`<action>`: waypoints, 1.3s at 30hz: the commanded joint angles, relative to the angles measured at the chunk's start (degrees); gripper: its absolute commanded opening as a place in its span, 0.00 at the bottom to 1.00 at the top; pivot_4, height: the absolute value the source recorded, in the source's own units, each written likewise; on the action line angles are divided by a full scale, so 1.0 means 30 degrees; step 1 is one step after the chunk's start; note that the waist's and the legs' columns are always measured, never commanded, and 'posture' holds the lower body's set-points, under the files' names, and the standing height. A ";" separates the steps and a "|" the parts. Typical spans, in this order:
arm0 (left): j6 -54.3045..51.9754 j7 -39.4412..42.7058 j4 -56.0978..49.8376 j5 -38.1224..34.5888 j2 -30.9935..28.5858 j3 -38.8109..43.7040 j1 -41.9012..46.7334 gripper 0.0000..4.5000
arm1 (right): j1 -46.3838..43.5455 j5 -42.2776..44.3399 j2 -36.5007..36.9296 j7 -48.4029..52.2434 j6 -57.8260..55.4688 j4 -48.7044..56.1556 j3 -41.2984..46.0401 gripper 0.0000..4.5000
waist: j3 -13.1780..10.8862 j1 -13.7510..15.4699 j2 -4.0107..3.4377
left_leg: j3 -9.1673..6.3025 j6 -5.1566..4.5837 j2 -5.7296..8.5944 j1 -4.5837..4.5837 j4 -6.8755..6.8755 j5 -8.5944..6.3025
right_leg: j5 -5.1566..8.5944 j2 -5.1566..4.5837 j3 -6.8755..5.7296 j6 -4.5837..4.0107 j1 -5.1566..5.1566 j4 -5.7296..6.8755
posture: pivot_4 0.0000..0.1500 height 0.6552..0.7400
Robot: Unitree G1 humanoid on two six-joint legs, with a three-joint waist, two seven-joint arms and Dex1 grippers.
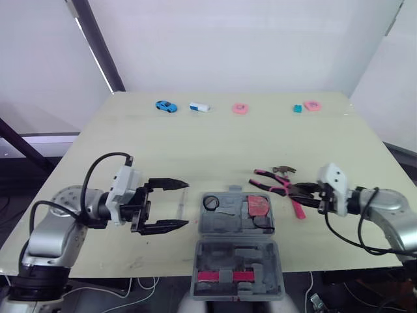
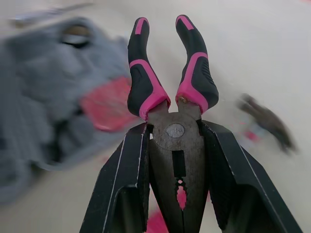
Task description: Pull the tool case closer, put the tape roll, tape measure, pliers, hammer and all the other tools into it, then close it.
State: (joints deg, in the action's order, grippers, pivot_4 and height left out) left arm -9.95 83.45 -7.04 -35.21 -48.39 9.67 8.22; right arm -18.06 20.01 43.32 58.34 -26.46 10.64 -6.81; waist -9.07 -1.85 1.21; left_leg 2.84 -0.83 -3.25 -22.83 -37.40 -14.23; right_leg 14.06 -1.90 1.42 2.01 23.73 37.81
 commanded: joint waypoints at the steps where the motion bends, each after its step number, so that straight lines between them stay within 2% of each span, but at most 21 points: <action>1: 0.0759 0.0595 0.0209 0.0218 -0.0543 0.0735 -0.0495 1.00 | -0.2217 -0.0112 -0.0237 0.0872 -0.1643 0.1600 -0.1857 0.23 | -0.0012 -0.0041 0.0019 | -0.0001 0.0000 -0.0001 -0.0001 -0.0001 0.0000 | 0.0000 0.0000 0.0000 -0.0001 0.0005 0.0004 | 1.00 1.00; 6: 0.2181 0.1422 0.1637 0.1132 -0.0955 0.0817 -0.1137 1.00 | -0.4503 -0.1713 -0.1082 0.0883 -0.2928 0.1556 -0.4811 0.23 | -0.0021 0.0047 0.0033 | -0.0008 0.0001 -0.0007 -0.0022 0.0000 0.0000 | 0.0002 0.0000 -0.0016 -0.0012 0.0038 0.0019 | 1.00 1.00; 13: 0.2995 0.1480 0.2298 0.1526 -0.0848 0.0545 -0.1111 1.00 | -0.5240 -0.4466 -0.1652 0.0389 -0.2584 0.0695 -0.7359 0.23 | -0.0023 0.0427 0.0041 | 0.0006 0.0001 -0.0005 -0.0103 -0.0016 0.0000 | 0.0001 -0.0017 -0.0032 -0.0012 0.0103 0.0014 | 1.00 1.00; 20: 0.3307 0.1841 0.2880 0.1706 -0.1011 0.0367 -0.0936 1.00 | -0.5341 -0.5912 -0.2289 0.0352 -0.2383 0.0158 -0.8494 0.23 | -0.0021 0.0335 0.0044 | -0.0004 0.0001 -0.0007 -0.0109 -0.0023 0.0001 | 0.0000 -0.0008 -0.0042 -0.0011 0.0112 0.0032 | 1.00 1.00; 39: 0.3136 0.1658 0.3136 0.1780 -0.0710 -0.0355 -0.0006 1.00 | -0.4812 -0.7141 -0.4162 -0.0092 -0.2186 -0.0070 -0.8881 0.23 | -0.0018 0.0328 0.0049 | -0.0012 0.0002 -0.0008 -0.0102 -0.0030 0.0002 | -0.0003 0.0004 -0.0044 -0.0011 0.0110 0.0054 | 1.00 1.00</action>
State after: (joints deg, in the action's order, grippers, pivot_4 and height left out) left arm -0.86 87.42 3.01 -29.41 -50.28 8.30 8.02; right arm -32.31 -1.16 31.26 58.46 -33.64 9.90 -33.40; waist -9.12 -0.87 1.35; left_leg 2.80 -0.82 -3.28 -23.14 -37.49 -14.22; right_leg 14.05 -1.89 1.29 1.98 24.06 37.98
